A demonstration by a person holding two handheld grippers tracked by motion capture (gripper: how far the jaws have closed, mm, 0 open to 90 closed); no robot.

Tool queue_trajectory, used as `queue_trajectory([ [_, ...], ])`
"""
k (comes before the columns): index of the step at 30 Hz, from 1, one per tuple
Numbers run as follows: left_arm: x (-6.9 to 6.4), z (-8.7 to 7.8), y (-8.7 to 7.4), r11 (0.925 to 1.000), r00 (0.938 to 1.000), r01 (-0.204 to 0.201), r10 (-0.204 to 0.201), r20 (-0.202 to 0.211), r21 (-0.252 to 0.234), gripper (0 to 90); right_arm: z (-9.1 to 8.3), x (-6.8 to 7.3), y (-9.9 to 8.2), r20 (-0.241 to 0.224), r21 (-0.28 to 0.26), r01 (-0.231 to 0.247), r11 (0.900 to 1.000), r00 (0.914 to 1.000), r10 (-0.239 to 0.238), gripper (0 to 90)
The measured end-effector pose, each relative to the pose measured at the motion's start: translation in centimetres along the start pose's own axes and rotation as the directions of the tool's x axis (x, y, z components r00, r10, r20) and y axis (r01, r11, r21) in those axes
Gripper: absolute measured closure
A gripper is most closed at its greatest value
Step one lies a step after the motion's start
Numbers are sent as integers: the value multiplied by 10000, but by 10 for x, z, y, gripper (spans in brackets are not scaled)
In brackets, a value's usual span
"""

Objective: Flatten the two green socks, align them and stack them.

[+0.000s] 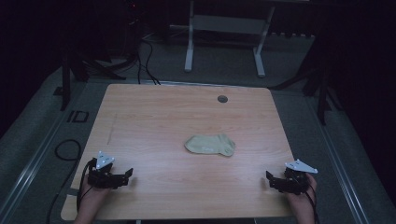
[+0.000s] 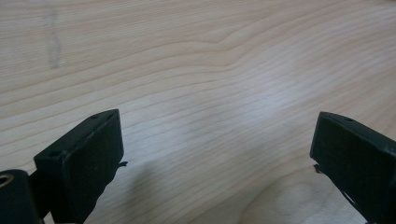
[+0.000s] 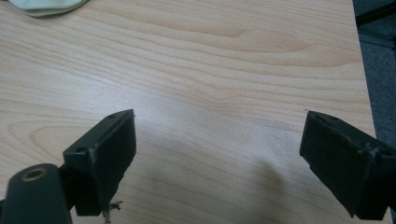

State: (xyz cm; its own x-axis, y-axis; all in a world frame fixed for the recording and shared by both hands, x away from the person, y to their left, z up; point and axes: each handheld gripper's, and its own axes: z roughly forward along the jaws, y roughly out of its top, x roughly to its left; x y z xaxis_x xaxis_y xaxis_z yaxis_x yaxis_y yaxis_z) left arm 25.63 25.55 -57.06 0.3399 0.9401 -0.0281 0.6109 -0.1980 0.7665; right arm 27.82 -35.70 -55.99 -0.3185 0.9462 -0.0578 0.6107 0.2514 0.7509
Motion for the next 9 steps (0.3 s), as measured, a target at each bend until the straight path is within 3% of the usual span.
queue_trajectory([
  [9, 2, 0, -1, 9998, 9998, 183, -183, -8, -59, 27, 1, -2, -1, 104, -33, -47, 10000, 9999, 47, 107],
])
